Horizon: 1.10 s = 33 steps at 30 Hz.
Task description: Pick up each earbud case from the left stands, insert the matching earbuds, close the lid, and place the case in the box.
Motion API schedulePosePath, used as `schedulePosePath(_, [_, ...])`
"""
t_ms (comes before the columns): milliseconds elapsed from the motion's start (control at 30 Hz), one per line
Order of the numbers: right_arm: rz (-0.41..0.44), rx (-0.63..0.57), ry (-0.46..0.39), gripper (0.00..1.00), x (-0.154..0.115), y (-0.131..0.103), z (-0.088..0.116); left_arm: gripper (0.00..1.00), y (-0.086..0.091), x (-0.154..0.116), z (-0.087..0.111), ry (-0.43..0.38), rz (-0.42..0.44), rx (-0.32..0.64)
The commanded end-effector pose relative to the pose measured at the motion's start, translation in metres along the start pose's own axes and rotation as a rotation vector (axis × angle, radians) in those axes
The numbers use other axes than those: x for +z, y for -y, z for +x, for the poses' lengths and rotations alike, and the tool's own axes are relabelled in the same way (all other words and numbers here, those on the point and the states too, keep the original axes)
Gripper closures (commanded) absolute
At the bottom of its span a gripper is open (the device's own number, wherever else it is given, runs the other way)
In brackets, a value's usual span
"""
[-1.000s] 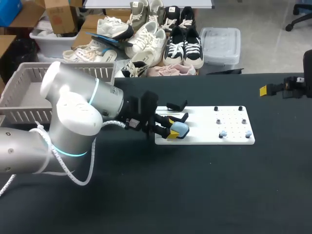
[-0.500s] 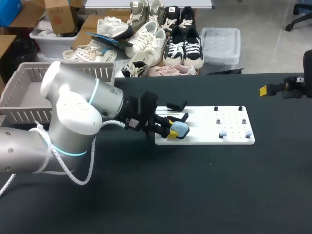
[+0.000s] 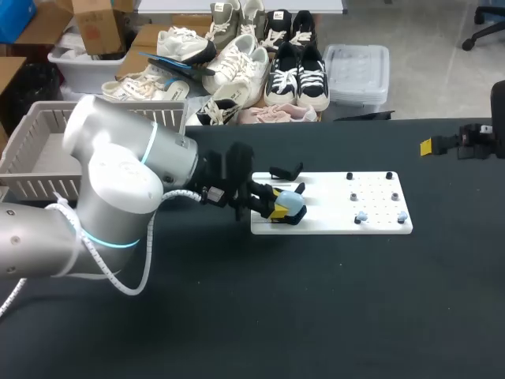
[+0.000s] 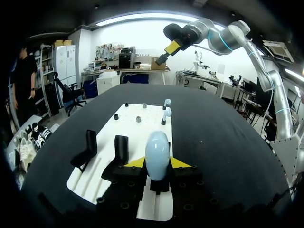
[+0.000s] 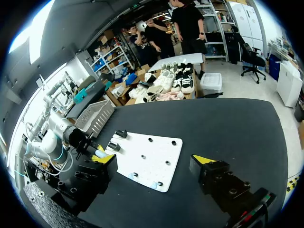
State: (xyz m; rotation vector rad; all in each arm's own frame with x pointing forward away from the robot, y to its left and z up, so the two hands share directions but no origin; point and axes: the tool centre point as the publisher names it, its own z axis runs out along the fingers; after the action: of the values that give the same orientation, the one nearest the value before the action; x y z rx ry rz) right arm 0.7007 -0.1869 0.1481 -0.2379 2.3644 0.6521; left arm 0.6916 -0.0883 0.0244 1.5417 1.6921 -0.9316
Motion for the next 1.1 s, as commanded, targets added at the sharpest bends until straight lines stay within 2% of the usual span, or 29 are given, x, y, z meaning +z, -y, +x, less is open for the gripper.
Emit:
schedulePosePath(33, [0.0,0.0,-0.004,0.0,0.0,0.0,-0.001,1.0,0.0,-0.007,-0.004,0.005,-0.006,0.003])
schedulePosePath(500, [0.0,0.0,-0.004,0.0,0.0,0.0,-0.001,1.0,0.007,-0.024,-0.046,0.053,-0.048,0.047])
schedulePosePath(700, [-0.005,-0.021,-0.014,0.0,0.002,-0.004,0.001,1.0,0.006,-0.016,-0.065,0.059,-0.061,0.042])
schedulePosePath(833, [-0.037,-0.048,-0.014,0.0,0.001,-0.011,0.006,1.0,0.003,-0.007,-0.078,0.067,-0.074,0.046])
schedulePosePath(1100, [-0.091,-0.102,-0.043,0.0,0.002,-0.032,0.021,1.0,-0.001,0.01,-0.098,0.062,-0.086,0.081])
